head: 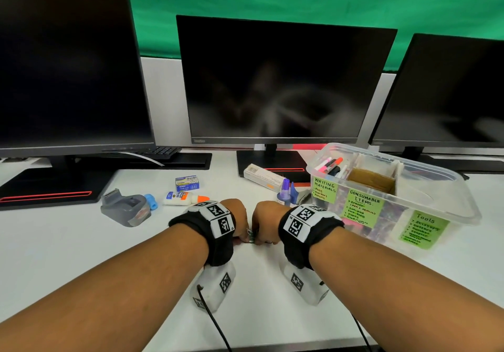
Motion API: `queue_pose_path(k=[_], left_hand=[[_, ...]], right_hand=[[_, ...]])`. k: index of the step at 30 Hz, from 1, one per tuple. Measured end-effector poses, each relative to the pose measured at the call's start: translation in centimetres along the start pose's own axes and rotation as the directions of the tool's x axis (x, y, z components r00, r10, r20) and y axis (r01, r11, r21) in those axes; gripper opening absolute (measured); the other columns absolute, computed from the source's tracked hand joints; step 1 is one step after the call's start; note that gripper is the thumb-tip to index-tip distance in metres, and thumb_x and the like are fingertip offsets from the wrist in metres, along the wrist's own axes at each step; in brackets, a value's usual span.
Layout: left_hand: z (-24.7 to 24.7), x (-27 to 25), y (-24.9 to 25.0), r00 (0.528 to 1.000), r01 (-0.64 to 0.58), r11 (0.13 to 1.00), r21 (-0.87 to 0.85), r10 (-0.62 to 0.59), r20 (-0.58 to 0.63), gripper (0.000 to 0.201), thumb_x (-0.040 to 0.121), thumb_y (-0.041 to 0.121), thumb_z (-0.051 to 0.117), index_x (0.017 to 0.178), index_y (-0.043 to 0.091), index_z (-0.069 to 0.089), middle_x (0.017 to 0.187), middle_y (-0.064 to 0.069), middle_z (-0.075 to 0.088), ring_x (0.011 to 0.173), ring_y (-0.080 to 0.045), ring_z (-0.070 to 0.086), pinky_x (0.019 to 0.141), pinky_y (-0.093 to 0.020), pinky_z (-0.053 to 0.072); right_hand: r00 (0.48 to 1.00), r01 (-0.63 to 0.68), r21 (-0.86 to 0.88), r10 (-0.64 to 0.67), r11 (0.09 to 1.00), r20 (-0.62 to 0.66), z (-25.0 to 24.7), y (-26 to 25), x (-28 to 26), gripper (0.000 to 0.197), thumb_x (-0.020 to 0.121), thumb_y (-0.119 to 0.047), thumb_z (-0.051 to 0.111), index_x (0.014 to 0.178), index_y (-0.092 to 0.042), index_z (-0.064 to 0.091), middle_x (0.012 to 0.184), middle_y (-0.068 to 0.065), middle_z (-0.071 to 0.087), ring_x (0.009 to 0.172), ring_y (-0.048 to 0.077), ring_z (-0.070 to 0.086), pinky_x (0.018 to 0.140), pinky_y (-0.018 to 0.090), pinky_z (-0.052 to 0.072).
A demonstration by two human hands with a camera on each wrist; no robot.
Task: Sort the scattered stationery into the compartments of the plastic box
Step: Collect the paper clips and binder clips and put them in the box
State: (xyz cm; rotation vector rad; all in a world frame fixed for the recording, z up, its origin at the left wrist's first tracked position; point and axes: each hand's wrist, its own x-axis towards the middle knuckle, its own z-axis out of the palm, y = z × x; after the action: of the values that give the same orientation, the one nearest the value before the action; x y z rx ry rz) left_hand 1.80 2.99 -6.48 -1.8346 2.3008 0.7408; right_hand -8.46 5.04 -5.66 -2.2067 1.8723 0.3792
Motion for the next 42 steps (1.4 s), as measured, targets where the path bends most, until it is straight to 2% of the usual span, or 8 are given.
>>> queue_pose_path(k=[5, 10, 13, 18, 26, 31, 38, 42], left_hand=[[-0.1, -0.1, -0.1, 0.999, -0.035, 0.991, -0.127, 0.039, 0.031, 0.02, 0.087, 0.011, 0.065, 0.068, 0.013, 0.061, 0.067, -0.002, 0.061, 0.071, -0.02, 0.062, 0.09, -0.029, 0.054], [-1.4, -0.5, 0.5, 0.993, -0.108, 0.991, -0.085, 0.104, -0.049, 0.02, 0.09, 0.007, 0.059, 0.108, 0.003, 0.067, 0.099, -0.01, 0.07, 0.075, -0.016, 0.062, 0.064, -0.018, 0.05], [-1.7, -1.0, 0.9, 0.987, -0.13, 0.974, 0.184, 0.145, -0.073, 0.038, 0.085, 0.025, 0.069, 0.122, 0.013, 0.065, 0.122, -0.002, 0.065, 0.09, -0.016, 0.06, 0.066, -0.017, 0.047], [0.6, -0.3, 1.9, 0.983, -0.143, 0.886, 0.44, 0.181, -0.044, 0.063, 0.075, 0.042, 0.075, 0.127, 0.012, 0.056, 0.127, -0.004, 0.058, 0.118, -0.023, 0.055, 0.098, -0.032, 0.046], [0.8, -0.3, 2.7, 0.962, -0.188, 0.857, 0.479, 0.258, -0.086, 0.029, 0.088, 0.015, 0.062, 0.117, 0.008, 0.065, 0.122, -0.002, 0.065, 0.114, -0.019, 0.06, 0.094, -0.027, 0.047], [1.1, -0.4, 2.8, 0.958, -0.205, 0.834, 0.512, 0.277, -0.068, 0.028, 0.09, 0.013, 0.056, 0.117, 0.008, 0.063, 0.124, -0.005, 0.063, 0.116, -0.023, 0.059, 0.094, -0.029, 0.047], [1.4, -0.8, 3.2, 0.952, -0.239, 0.775, 0.585, 0.306, -0.017, 0.036, 0.096, 0.024, 0.05, 0.128, 0.007, 0.054, 0.135, -0.008, 0.054, 0.125, -0.025, 0.051, 0.102, -0.029, 0.04], [1.2, -1.1, 3.7, 0.952, -0.252, 0.777, 0.576, 0.307, 0.003, 0.031, 0.096, 0.019, 0.05, 0.124, 0.006, 0.057, 0.131, -0.009, 0.057, 0.121, -0.024, 0.054, 0.097, -0.027, 0.042]], right_hand=[[1.0, 0.002, -0.102, -0.001, 0.995, 0.015, -0.1, -0.1, -0.8, 0.025, 0.089, -0.011, 0.056, 0.109, 0.0, 0.065, 0.087, 0.013, 0.057, 0.077, 0.024, 0.051, 0.064, 0.028, 0.041], [0.999, -0.039, -0.042, 0.038, 0.998, -0.015, -1.4, 1.7, -2.0, 0.033, 0.094, -0.016, 0.051, 0.122, -0.002, 0.06, 0.117, 0.015, 0.064, 0.102, 0.028, 0.064, 0.073, 0.028, 0.05], [0.993, -0.084, 0.042, 0.087, 0.996, -0.084, -2.4, 3.6, -2.9, 0.029, 0.09, -0.017, 0.056, 0.114, -0.002, 0.064, 0.1, 0.01, 0.065, 0.087, 0.025, 0.067, 0.061, 0.024, 0.051], [0.971, -0.145, 0.137, 0.167, 0.98, -0.168, -4.6, 5.7, -4.7, 0.016, 0.087, -0.019, 0.063, 0.098, -0.008, 0.064, 0.082, 0.007, 0.06, 0.067, 0.02, 0.057, 0.052, 0.02, 0.044], [0.916, -0.111, 0.328, 0.224, 0.938, -0.332, -9.5, 9.0, -8.5, 0.032, 0.086, -0.008, 0.064, 0.057, -0.018, 0.055, 0.066, 0.003, 0.058, 0.054, 0.016, 0.059, 0.045, 0.018, 0.047], [0.847, -0.3, 0.225, 0.368, 0.927, -0.383, -12.2, 13.5, -9.5, 0.012, 0.085, -0.012, 0.065, 0.075, -0.005, 0.066, 0.067, 0.007, 0.061, 0.055, 0.021, 0.062, 0.054, 0.027, 0.052], [0.787, -0.573, -0.029, 0.539, 0.819, -0.301, -12.6, 18.3, -9.0, 0.026, 0.085, -0.018, 0.067, 0.103, 0.001, 0.066, 0.089, 0.012, 0.059, 0.08, 0.026, 0.056, 0.06, 0.032, 0.046], [0.783, -0.594, -0.025, 0.571, 0.804, -0.246, -13.5, 19.3, -7.7, 0.023, 0.083, -0.018, 0.07, 0.097, 0.0, 0.066, 0.087, 0.009, 0.058, 0.082, 0.025, 0.053, 0.073, 0.028, 0.041]])
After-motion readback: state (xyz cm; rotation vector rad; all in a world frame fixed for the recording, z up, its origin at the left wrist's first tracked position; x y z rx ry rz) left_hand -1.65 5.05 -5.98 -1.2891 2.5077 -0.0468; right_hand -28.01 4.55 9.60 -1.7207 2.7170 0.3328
